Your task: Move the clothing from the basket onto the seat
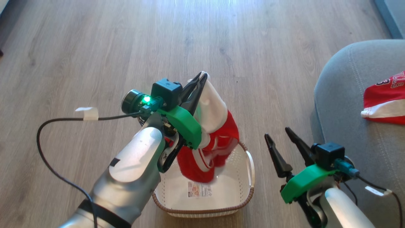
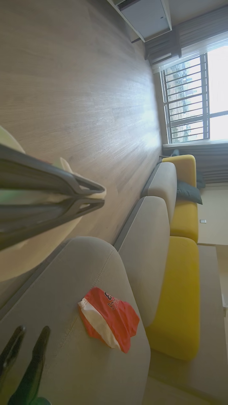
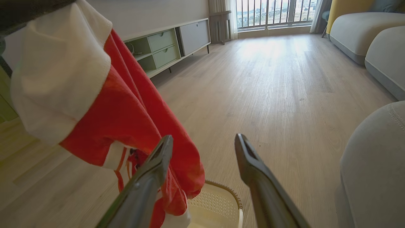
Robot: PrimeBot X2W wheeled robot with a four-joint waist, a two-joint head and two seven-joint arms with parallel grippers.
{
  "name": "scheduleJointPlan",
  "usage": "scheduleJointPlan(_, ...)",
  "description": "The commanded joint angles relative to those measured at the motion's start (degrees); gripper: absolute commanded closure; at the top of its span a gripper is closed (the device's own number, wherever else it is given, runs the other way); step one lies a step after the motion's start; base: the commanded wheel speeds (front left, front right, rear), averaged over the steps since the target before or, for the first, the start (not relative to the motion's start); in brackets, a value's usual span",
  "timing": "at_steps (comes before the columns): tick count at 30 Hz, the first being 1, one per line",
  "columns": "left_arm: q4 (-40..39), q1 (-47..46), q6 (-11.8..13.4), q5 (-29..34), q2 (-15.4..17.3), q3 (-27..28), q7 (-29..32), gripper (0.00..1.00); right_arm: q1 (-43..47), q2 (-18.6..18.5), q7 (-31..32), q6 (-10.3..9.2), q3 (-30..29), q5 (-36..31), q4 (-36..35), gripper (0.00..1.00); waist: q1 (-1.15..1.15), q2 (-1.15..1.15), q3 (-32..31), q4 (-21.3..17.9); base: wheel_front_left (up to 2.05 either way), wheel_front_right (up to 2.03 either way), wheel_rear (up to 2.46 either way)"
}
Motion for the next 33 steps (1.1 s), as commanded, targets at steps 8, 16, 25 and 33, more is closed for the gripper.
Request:
scheduleJointPlan(8,-4.1,-2.5,0.4,-1.1,0.8,0.4,-0.7,1.0,-0.5,0.2,-0.4,-0.01,2.0,0.3,-1.9,0.0,0.01,0.0,-0.5,0.1,0.0,0.0,0.0)
scheduleJointPlan(16,-7.9,-5.3,1.0,-3.2,0.8,-5.3,-0.7,1.0,-4.7,-1.1,-0.4,-0.01,8.7,0.1,-0.7,0.0,0.01,0.0,0.2,1.5,0.0,0.0,0.0)
scheduleJointPlan(25,-11.8,-8.8,3.5,-7.2,0.8,-13.2,-0.7,1.0,-13.8,0.2,-0.4,-0.01,15.9,-1.3,5.6,0.0,0.01,0.0,0.9,3.2,0.0,0.0,0.0)
scheduleJointPlan(33,-12.8,-10.1,5.1,-9.6,0.8,-17.3,-0.7,1.0,-21.5,4.0,-0.4,-0.01,19.1,0.0,15.2,1.0,0.01,0.0,1.7,5.0,0.0,0.0,0.0)
